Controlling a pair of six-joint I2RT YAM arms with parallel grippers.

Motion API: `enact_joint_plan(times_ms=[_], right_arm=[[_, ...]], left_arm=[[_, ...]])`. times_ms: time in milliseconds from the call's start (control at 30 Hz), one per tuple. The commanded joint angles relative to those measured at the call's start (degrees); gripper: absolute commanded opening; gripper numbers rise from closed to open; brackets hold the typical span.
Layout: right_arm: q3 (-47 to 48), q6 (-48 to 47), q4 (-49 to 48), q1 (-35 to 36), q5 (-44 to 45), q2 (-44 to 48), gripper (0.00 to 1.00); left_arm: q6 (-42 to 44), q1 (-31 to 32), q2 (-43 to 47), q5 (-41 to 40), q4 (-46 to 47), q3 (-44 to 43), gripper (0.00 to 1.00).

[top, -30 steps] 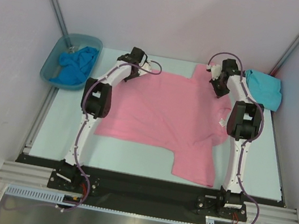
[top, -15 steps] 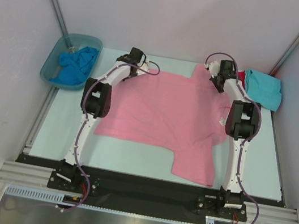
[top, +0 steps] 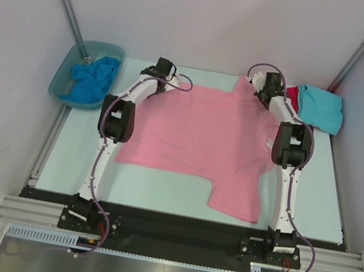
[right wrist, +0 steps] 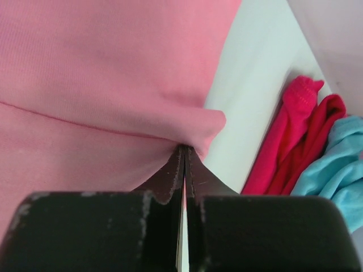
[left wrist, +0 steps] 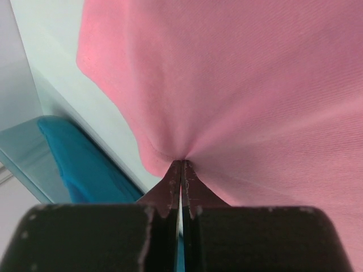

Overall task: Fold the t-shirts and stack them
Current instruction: Flatten the tshirt out

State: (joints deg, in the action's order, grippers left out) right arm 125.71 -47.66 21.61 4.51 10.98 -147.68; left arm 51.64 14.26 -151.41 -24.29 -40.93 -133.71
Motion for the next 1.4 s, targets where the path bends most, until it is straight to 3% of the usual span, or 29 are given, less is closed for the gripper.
enact_joint_plan(times_ms=[0, 267, 433, 533, 567, 600, 800, 867, 967, 1000, 1033, 1133, 1233, 1267, 1333, 1367], right_arm=[[3.39, -1.56, -1.65, 0.32, -0.35, -3.67, 0.0], [5.77, -6.04, -7.27, 0.5, 1.76, -6.31, 0.0], [5.78, -4.2, -9.04, 1.29, 2.9, -4.47, 0.0], [4.98, -0.6, -5.01, 2.95, 1.68, 0.18, 0.27], [3.68, 0.36, -2.47, 4.09, 1.41, 2.02, 0.45], [3.06, 1.68, -1.31, 4.88, 0.45, 5.52, 0.52], [1.29, 9.77, 12.3, 9.54, -6.22, 17.49, 0.68], [0.42, 11.53, 16.78, 10.42, -8.42, 22.41, 0.73], [-6.25, 10.32, 20.3, 11.48, -10.36, 30.32, 0.86], [-7.66, 9.96, 21.88, 11.48, -12.28, 31.82, 0.88], [-10.72, 9.69, 24.08, 11.22, -13.26, 33.4, 0.89], [-15.99, 8.81, 37.84, 8.77, -17.91, 36.84, 0.86], [-23.56, 8.03, 42.54, 5.43, -23.62, 40.61, 0.74], [-30.19, 7.76, 42.64, 3.5, -24.51, 42.1, 0.48], [-35.94, 6.27, 41.59, 1.91, -24.35, 45.19, 0.09], [-39.89, 6.18, 41.07, 0.6, -23.65, 46.07, 0.0]], left_arm=[[0.74, -3.36, -2.92, -1.81, -1.35, -0.5, 0.0], [1.62, -3.89, -4.06, -4.62, -1.0, -1.12, 0.0], [0.75, -3.98, -2.93, -4.53, -0.73, -0.94, 0.0], [-0.48, -4.15, -1.34, -4.45, -0.65, 0.2, 0.0], [-0.75, -4.24, -0.64, -4.36, -0.73, 0.81, 0.0], [-1.36, -4.24, 0.58, -4.36, -0.56, 1.25, 0.0], [-4.35, -4.24, 7.08, -3.22, -0.38, 3.45, 0.02], [-5.14, -4.24, 11.04, -2.43, -0.21, 4.59, 0.08], [-7.07, -4.24, 17.0, -0.15, -0.12, 6.79, 0.39], [-7.95, -4.16, 18.77, 0.99, -0.2, 7.75, 0.53], [-8.3, -3.98, 20.96, 2.22, -0.21, 10.37, 0.6], [-9.45, -3.37, 28.79, 6.97, -0.21, 16.26, 0.66], [-11.38, -2.23, 36.26, 13.64, 0.14, 24.42, 0.68], [-11.99, -1.87, 38.1, 15.14, 0.67, 26.98, 0.68], [-13.84, -0.65, 42.07, 19.1, 3.13, 34.78, 0.61], [-14.19, -0.03, 42.77, 20.15, 3.48, 36.92, 0.53]])
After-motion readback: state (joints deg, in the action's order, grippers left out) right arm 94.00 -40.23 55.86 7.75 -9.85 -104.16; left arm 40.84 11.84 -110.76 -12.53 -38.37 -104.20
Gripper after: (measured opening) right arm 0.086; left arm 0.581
